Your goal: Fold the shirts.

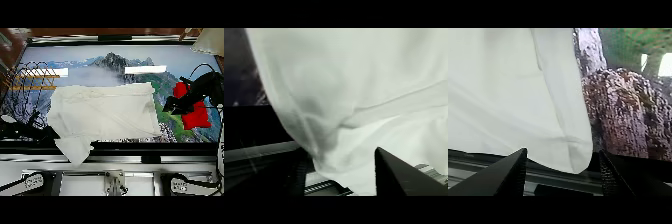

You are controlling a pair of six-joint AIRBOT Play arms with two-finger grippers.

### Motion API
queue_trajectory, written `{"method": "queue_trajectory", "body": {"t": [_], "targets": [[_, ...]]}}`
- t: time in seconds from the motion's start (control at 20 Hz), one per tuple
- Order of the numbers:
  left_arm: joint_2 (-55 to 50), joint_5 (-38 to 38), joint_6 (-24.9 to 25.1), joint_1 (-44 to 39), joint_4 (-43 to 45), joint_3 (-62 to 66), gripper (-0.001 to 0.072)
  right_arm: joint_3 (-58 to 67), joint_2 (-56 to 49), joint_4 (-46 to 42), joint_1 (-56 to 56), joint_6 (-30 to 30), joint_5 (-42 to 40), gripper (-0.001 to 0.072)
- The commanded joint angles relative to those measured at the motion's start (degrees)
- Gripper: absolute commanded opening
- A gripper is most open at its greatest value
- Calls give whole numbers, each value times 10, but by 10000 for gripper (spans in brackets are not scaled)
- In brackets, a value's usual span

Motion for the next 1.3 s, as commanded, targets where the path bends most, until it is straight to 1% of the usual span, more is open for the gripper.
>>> {"method": "queue_trajectory", "body": {"t": [0.0, 0.05, 0.1, 0.15, 0.25, 0.35, 0.45, 0.5, 0.65, 0.9, 1.1, 1.25], "targets": [[-12, 19, -1, -11, -10, 0, 305, 0, 0, 6, 0, 10, -10, 573], [-12, 18, -1, -11, -16, 0, 144, -6, 1, 14, 0, 7, -12, 573], [-12, 17, -1, -11, -21, 0, 72, -19, 0, 28, 0, -2, -14, 598], [-11, 16, 0, -11, -21, 1, 40, -40, 0, 40, 1, -12, -14, 626], [-11, 12, 0, -11, -21, 4, 40, -94, 0, 44, 16, -23, -10, 626], [-11, 13, 0, -11, -21, 4, 40, -144, 0, 36, 56, -46, -1, 626], [-11, 12, 0, -11, -21, 4, 40, -172, 0, 1, 88, -43, 40, 626], [-11, 10, 0, -11, -21, 4, 40, -179, 0, -14, 97, -32, 61, 626], [-11, 8, 0, -11, -21, 4, 40, -179, 0, -26, 98, -19, 91, 626], [-11, 9, 2, -11, -21, 5, 40, -179, 0, -22, 92, -17, 84, 625], [-11, 11, 2, -11, -20, 7, 40, -192, -11, 32, 92, -14, 44, 621], [-11, 9, 2, -11, -20, 7, 40, -223, -18, 38, 92, -4, 57, 407]]}}
